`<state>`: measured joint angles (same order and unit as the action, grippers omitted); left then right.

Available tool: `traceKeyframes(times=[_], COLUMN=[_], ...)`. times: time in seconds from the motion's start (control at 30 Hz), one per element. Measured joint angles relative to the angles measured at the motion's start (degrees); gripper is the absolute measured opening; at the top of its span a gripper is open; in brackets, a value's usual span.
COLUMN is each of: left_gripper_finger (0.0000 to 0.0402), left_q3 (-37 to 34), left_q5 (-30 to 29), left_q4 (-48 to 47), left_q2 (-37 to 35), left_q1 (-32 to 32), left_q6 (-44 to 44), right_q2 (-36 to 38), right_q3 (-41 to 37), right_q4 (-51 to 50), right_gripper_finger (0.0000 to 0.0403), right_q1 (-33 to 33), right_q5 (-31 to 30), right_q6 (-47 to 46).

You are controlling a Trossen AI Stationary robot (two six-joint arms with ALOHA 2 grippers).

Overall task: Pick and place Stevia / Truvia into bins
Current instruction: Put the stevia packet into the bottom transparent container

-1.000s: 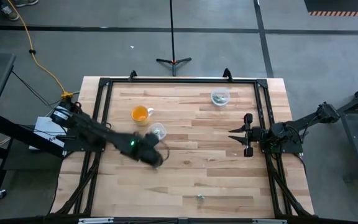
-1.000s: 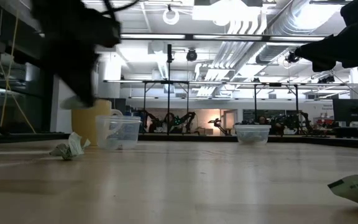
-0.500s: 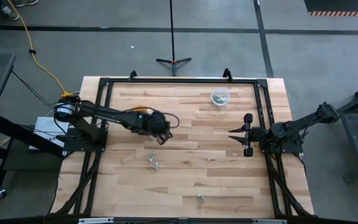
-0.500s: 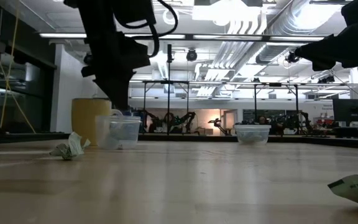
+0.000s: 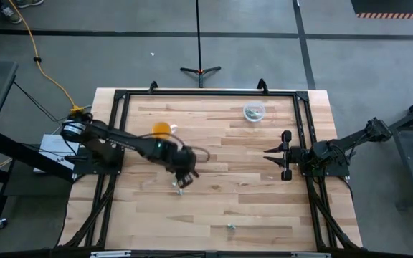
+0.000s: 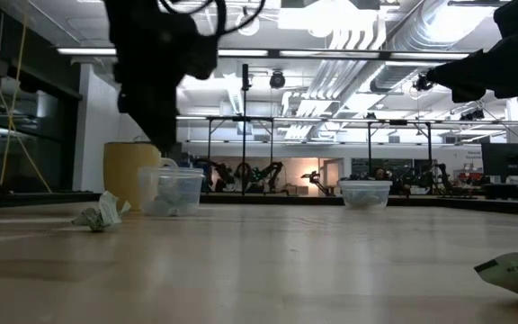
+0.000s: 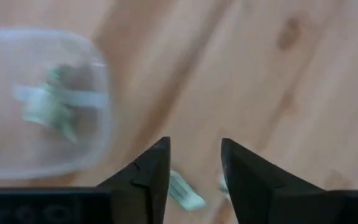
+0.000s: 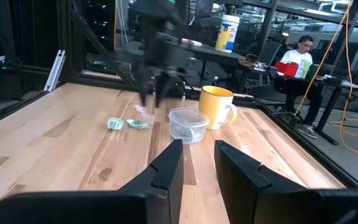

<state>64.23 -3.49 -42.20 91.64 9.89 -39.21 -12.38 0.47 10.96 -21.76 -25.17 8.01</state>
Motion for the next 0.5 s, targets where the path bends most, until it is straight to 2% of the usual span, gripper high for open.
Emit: traceKeyframes(times=[0.17, 0.37, 0.5], left_gripper_finger=[0.0192, 0.0189, 0.0183], left_q3=[-0.28, -0.76, -3.90], left_q5=[-3.57, -6.84, -12.71], left_q4=[-0.39, 0.32, 1.56], left_q2=[0.17, 0.93, 1.18], left_q1=[6.12, 9.85, 12.32], left_q6=[-9.32, -21.52, -28.74], right_q2=[0.00, 0.00, 0.00], right_q3=[0.00, 0.00, 0.00], right_q4=[-0.01, -0.02, -0.15], right_gripper_finger=[0.0083, 0.0083, 0.0083], right_q1=[0.00, -0.02, 0.00], right_q5=[0.01, 0.00, 0.00], right_q6=[-0.02, -0.31, -0.28])
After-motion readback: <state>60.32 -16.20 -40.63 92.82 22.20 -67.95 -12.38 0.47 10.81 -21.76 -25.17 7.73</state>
